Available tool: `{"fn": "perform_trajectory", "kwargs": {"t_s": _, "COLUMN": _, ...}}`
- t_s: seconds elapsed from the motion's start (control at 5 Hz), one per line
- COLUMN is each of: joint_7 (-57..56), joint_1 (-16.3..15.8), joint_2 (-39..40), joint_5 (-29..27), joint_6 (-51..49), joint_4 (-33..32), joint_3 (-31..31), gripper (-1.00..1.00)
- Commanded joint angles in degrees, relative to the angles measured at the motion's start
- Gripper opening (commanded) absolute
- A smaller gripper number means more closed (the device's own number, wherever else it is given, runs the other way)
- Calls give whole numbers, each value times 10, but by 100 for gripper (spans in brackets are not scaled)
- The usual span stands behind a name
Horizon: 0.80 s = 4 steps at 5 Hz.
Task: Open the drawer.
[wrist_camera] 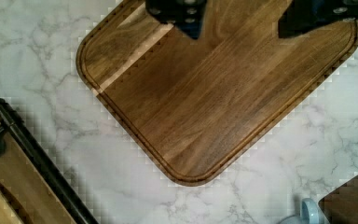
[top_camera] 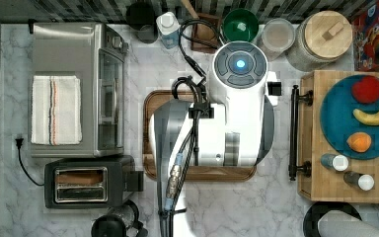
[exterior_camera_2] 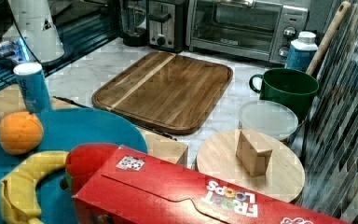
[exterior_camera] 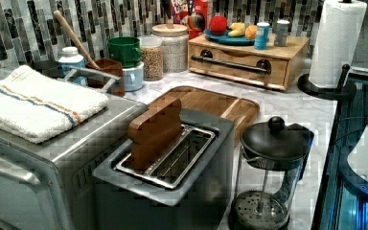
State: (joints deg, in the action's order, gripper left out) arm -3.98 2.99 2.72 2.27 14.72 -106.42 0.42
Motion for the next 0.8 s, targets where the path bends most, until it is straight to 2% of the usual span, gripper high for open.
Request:
{"fn": "perform_trajectory", "kwargs": {"t_s": 0.2, "joint_7": -1, "joint_1": -2, "joint_2": 0, "joint_5": 1, "joint_6": 0, "joint_4": 0, "joint_3": 4, "gripper": 100}}
{"fn": "perform_trajectory", "kwargs": {"t_s": 0.4, "joint_7": -1, "joint_1": -2, "joint_2": 0, "joint_5": 1, "joint_6": 0, "joint_4": 0, "joint_3": 4, "gripper": 100}}
{"fn": "perform_trajectory", "kwargs": {"t_s": 0.8, "joint_7": -160, "joint_1": 16, "joint_2": -41, "joint_5": 39, "joint_6": 59, "joint_4": -86, "joint_3": -3, "gripper": 100}}
